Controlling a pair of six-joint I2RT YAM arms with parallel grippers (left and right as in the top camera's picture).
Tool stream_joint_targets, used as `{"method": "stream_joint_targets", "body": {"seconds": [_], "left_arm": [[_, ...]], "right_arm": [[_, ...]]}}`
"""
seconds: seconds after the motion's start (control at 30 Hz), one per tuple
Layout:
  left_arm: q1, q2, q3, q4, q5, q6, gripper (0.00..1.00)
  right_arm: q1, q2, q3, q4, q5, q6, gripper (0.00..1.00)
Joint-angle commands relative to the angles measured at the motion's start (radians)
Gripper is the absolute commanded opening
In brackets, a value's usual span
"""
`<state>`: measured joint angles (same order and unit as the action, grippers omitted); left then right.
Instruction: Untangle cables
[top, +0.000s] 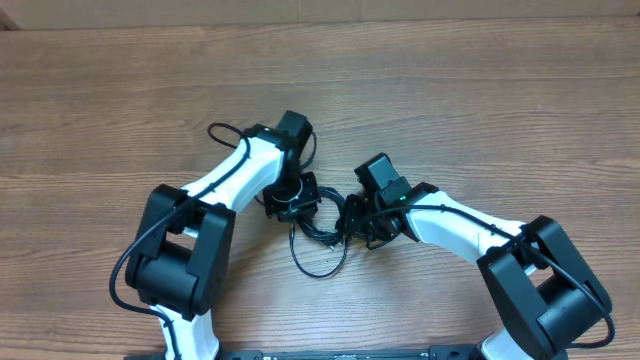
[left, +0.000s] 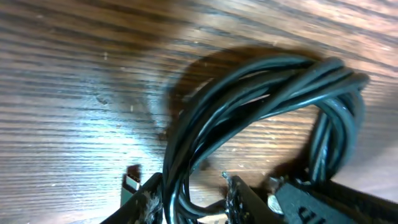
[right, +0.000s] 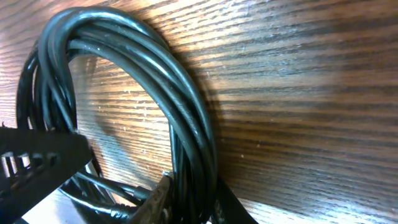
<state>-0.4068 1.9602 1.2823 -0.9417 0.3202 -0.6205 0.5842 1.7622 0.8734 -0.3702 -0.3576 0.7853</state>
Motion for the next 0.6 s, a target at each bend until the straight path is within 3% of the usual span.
{"method": "stream_joint_targets", "body": {"seconds": [0.0,0.2,0.4,0.57], "left_arm": [[0.03,0.008,0.022,0.008,0.117,0.053,0.33],[0.066,0.008,0.046,-0.014,0.151,0.037,0.32],[0.051,0.008,0.205,-0.191,-0.063,0.018,0.39],[0.012,0.009,0.2,-0.195,-0.094,-0.013,0.38]], "right_arm": [[0.006,0.008,-0.006,0.011,-0.01,0.0,0.17],[0.006,0.008,-0.006,0.015,-0.01,0.0,0.18],[0.006,0.008,-0.006,0.014,-0.01,0.0,0.23],[0.006,0.008,-0.006,0.014,-0.01,0.0,0.24]]}}
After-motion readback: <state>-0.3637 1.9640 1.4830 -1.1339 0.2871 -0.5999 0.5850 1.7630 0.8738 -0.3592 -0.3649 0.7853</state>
